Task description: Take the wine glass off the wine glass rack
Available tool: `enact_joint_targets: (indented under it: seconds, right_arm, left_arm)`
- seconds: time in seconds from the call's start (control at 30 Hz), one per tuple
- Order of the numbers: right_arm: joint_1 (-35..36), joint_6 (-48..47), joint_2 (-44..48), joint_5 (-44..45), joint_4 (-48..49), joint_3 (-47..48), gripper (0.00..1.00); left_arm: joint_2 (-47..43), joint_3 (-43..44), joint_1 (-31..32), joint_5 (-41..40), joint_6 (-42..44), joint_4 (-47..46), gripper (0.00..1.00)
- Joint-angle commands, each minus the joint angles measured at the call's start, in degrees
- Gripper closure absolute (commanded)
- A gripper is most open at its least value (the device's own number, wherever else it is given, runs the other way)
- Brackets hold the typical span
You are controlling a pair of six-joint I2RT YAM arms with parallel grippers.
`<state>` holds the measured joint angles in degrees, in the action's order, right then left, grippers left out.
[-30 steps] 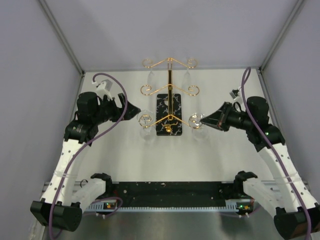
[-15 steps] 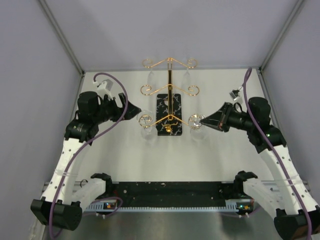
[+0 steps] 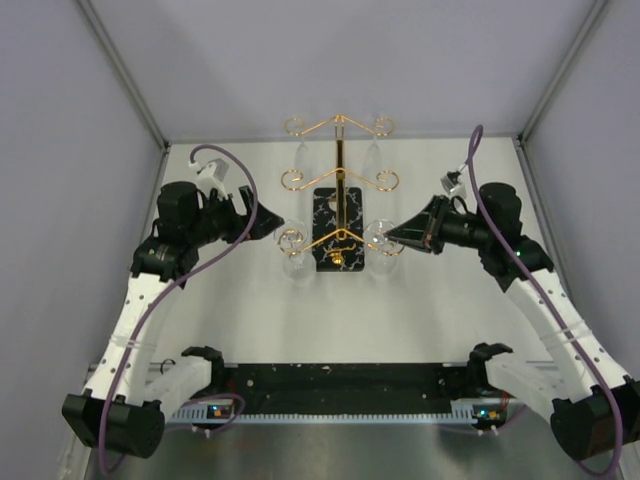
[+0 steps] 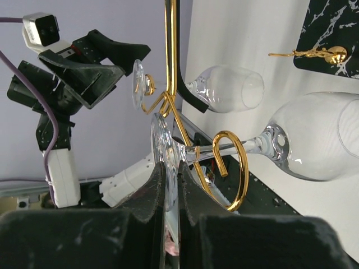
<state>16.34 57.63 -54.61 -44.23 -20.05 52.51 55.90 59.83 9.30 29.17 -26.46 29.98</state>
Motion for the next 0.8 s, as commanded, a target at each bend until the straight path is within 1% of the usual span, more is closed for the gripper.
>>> enact_joint_targets:
  seconds: [0.0,0.3,0.47,0.57,0.77]
  right_arm:
    - [0.9,2.3,-0.4,0.9,8.4,3.5,1.00]
    - [0.9,2.5,-4.3,4.1,11.3,8.1,1.00]
    - [0.9,6.2,-7.5,3.2,19.2,9.6,1.00]
    - [1.1,6.9,-9.2,2.5,21.2,11.9,1.00]
    - [1.0,7.1,-9.6,1.2,20.2,17.5,1.00]
  left_arm:
    - [0.3,0.0,-0.2,1.2,0.4,-2.7,0.02]
    - [0.7,0.3,-0.2,1.7,0.8,-2.5,0.02]
    - [0.4,1.2,-0.2,1.0,1.5,-1.4,0.02]
    - [0.3,1.9,-0.2,0.3,1.8,-0.7,0.02]
    - [-0.4,4.9,-0.2,-4.1,3.4,2.0,0.02]
